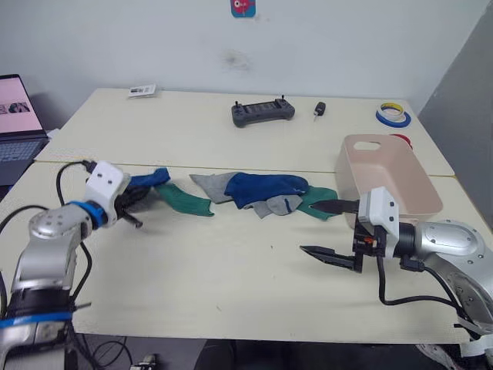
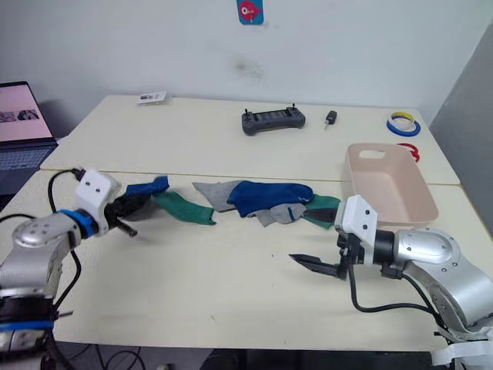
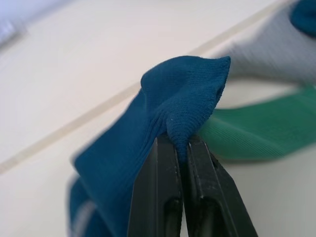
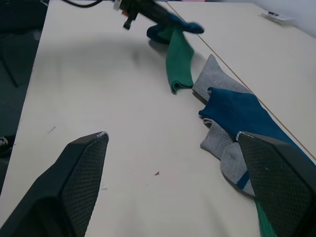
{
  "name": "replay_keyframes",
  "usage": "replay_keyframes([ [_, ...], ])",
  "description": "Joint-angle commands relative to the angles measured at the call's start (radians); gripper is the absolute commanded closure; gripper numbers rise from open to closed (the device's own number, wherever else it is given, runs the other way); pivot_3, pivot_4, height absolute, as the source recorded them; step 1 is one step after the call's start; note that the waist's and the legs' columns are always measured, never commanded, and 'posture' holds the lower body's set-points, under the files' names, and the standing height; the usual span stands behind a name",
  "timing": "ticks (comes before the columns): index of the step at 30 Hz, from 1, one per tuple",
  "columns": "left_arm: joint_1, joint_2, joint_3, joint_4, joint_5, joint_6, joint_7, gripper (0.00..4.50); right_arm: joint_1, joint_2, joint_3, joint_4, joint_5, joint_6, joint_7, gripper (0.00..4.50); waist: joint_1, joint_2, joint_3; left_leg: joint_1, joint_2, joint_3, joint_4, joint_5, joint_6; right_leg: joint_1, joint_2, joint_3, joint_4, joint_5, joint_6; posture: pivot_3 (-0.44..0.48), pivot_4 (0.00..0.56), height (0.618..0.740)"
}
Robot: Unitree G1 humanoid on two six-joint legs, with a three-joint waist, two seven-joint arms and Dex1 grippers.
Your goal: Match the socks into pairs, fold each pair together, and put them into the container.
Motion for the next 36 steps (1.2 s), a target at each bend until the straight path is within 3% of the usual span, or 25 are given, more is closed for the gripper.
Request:
replay_keyframes([
  [1,-0.087,0.006,-0.013,0.071,0.033,-0.061,0.029,4.49,-0.005,0.0,-0.013,-0.024,0.007,-0.015,0.004,0.0,0.0,0.0,0.0,0.0,0.0,0.0,0.0,0.0,0.0,0.0,0.0,0.0,0.0,0.0,0.0,0.0,0.15,0.74],
  [4,-0.121,0.001,-0.053,0.119,0.044,-0.049,-0.005,4.49,0.003,-0.002,-0.019,-0.03,0.008,-0.011,-0.001,0.0,-0.004,0.0,0.0,0.0,0.0,0.001,0.0,0.0,0.0,0.0,0.0,0.0,0.0,0.0,0.0,0.0,0.15,0.74],
  [12,-0.043,-0.085,-0.102,0.03,0.001,0.011,-0.048,4.49,0.012,0.002,-0.023,-0.044,0.013,-0.003,-0.015,0.0,-0.002,0.0,0.0,0.0,0.0,0.0,0.0,0.0,0.0,0.0,0.0,0.001,0.0,0.0,0.0,0.0,0.15,0.74],
  [18,0.032,-0.087,-0.114,-0.042,0.0,0.029,-0.059,2.84,0.011,0.0,-0.024,-0.048,0.014,0.003,-0.015,0.0,-0.004,0.0,0.0,0.0,0.0,0.0,0.0,0.0,0.0,0.0,0.0,0.001,0.0,0.0,0.0,0.0,0.15,0.74],
  [23,0.14,-0.037,-0.015,-0.163,-0.073,0.057,-0.094,1.35,0.026,-0.001,-0.031,-0.053,0.015,0.005,-0.017,0.0,-0.004,0.0,0.0,0.0,0.001,0.0,0.0,0.0,0.0,0.0,0.0,0.001,0.0,0.0,0.0,0.0,0.15,0.74],
  [27,0.14,-0.006,0.05,-0.199,-0.122,0.077,-0.094,0.08,0.022,0.003,-0.027,-0.046,0.012,0.001,-0.014,0.0,-0.003,0.0,0.0,0.0,0.001,-0.001,0.0,0.0,0.0,0.0,0.0,0.001,0.0,0.0,0.0,0.0,0.15,0.74],
  [36,0.102,0.034,0.005,-0.128,-0.096,0.049,-0.15,0.02,0.008,0.01,-0.018,-0.035,0.003,-0.004,-0.011,0.0,-0.002,0.0,0.0,0.0,0.0,0.0,0.0,0.0,0.0,0.0,0.0,0.001,0.0,0.0,0.0,0.0,0.15,0.74],
])
